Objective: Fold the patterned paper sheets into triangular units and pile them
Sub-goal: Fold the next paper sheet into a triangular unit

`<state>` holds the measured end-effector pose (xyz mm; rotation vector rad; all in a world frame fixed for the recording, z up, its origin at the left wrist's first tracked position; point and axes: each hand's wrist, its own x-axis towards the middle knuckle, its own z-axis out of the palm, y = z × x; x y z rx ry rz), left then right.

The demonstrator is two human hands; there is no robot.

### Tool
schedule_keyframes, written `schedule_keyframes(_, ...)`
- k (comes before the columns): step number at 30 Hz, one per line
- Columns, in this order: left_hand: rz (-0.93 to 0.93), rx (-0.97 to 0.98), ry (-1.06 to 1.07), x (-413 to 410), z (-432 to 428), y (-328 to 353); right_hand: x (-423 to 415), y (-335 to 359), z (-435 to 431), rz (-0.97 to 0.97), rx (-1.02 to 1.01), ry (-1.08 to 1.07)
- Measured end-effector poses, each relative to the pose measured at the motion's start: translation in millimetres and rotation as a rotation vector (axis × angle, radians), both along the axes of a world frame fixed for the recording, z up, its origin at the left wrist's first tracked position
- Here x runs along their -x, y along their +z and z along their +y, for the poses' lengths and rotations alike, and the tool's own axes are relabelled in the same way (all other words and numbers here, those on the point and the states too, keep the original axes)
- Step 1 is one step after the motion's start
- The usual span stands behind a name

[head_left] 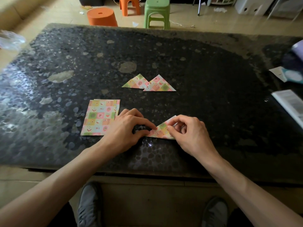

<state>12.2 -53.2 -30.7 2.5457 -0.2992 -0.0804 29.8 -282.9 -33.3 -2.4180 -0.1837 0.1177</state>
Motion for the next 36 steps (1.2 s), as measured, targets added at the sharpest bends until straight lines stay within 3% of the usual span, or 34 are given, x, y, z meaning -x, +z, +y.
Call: schedule_keyframes(36, -0.066, 0.004, 0.01, -3, 0, -14, 1, -4, -1, -0.06, 0.021, 0.033)
